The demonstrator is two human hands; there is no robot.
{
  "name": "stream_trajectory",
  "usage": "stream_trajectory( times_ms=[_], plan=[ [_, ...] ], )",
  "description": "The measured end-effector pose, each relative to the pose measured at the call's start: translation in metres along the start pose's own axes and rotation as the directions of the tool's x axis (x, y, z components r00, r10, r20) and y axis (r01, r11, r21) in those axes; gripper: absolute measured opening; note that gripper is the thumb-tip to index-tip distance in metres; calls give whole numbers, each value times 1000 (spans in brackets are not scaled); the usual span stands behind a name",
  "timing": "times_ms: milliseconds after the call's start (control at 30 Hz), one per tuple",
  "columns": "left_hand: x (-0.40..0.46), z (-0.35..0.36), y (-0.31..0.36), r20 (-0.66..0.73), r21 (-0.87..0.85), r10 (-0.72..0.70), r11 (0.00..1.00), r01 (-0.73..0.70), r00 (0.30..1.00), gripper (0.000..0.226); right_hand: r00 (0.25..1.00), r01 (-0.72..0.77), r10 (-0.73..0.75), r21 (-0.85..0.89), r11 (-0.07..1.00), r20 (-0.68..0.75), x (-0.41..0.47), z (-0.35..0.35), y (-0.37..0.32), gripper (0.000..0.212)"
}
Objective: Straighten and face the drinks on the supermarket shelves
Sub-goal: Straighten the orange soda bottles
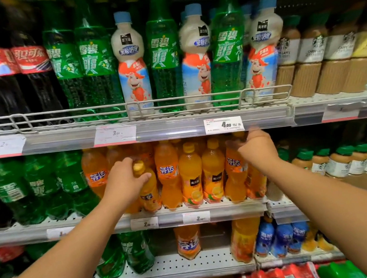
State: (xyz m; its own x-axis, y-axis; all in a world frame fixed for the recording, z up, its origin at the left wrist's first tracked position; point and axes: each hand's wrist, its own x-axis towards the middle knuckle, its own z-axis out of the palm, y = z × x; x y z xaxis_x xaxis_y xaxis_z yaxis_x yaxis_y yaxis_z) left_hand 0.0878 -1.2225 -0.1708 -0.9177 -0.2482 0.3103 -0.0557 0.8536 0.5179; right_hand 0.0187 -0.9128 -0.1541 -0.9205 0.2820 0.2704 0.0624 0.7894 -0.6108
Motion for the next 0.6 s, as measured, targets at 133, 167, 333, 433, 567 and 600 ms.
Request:
stream_trajectory(
  times_ms=[133, 167, 333, 433, 567, 600],
  plan=[
    [-6, 3, 1, -31, -98, -80, 992, 77, 996, 32, 997, 80, -75, 168, 983, -33, -3, 3, 11, 42],
    [-8, 4, 1, -39, -118, -94, 989, 89, 995, 30, 995, 94, -88, 213, 973, -35, -4, 3, 14, 40],
    [-20, 2, 6, -71, -237, -165, 961, 144, 984, 31, 995, 92, -96, 255, 963, 3, -6, -4, 23, 37],
    [-38, 3, 8, -110, -216, -152, 968, 126, 982, 32, 991, 125, -134, 213, 969, 28, -9, -6, 20, 46],
    [-64, -1, 8, -230, -184, -157, 976, 116, 960, 32, 984, 175, -179, 156, 972, 16, -18, -4, 21, 53],
    [-68, -4, 9, -251, -190, -154, 976, 108, 956, 32, 983, 179, -183, 157, 971, 13, -21, -5, 22, 53]
  ],
)
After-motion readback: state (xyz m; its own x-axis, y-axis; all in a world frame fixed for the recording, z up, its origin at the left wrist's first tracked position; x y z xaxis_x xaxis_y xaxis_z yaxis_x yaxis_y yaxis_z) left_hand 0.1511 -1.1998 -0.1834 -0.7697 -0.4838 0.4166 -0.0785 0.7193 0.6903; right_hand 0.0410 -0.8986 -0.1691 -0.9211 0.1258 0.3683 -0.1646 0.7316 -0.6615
